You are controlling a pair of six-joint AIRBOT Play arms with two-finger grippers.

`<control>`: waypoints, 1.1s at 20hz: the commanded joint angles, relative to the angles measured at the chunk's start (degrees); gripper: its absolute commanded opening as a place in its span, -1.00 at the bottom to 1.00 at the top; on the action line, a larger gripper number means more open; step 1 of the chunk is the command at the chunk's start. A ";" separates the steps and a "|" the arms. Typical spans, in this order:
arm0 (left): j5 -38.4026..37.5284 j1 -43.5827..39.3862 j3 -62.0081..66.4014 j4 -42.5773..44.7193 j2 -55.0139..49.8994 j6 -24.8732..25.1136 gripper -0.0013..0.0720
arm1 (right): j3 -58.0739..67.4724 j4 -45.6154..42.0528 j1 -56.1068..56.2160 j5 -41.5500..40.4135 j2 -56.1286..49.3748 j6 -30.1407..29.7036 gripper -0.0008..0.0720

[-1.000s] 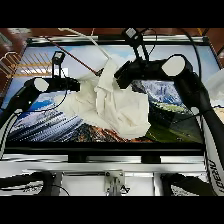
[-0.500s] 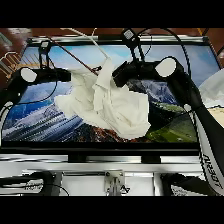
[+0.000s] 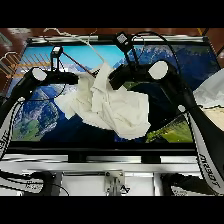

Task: Fold the shirts.

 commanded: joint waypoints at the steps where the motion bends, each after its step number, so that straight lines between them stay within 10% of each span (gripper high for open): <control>1: -3.43 0.87 0.15 2.49 -1.42 0.44 -0.35 | 0.00 -1.36 0.37 -0.55 -0.35 1.49 -0.68; 17: -9.94 5.35 0.13 4.52 -1.44 -3.76 0.09 | 0.02 -0.24 0.48 -0.52 -0.35 2.71 -0.68; 18: -9.94 5.33 0.13 2.58 -1.51 -2.75 0.45 | 0.02 -0.24 0.48 -0.52 -0.35 2.71 -0.68; 22: -6.71 3.91 0.15 -9.27 -2.84 5.46 0.51 | 0.02 -0.24 0.48 -0.52 -0.35 2.71 -0.68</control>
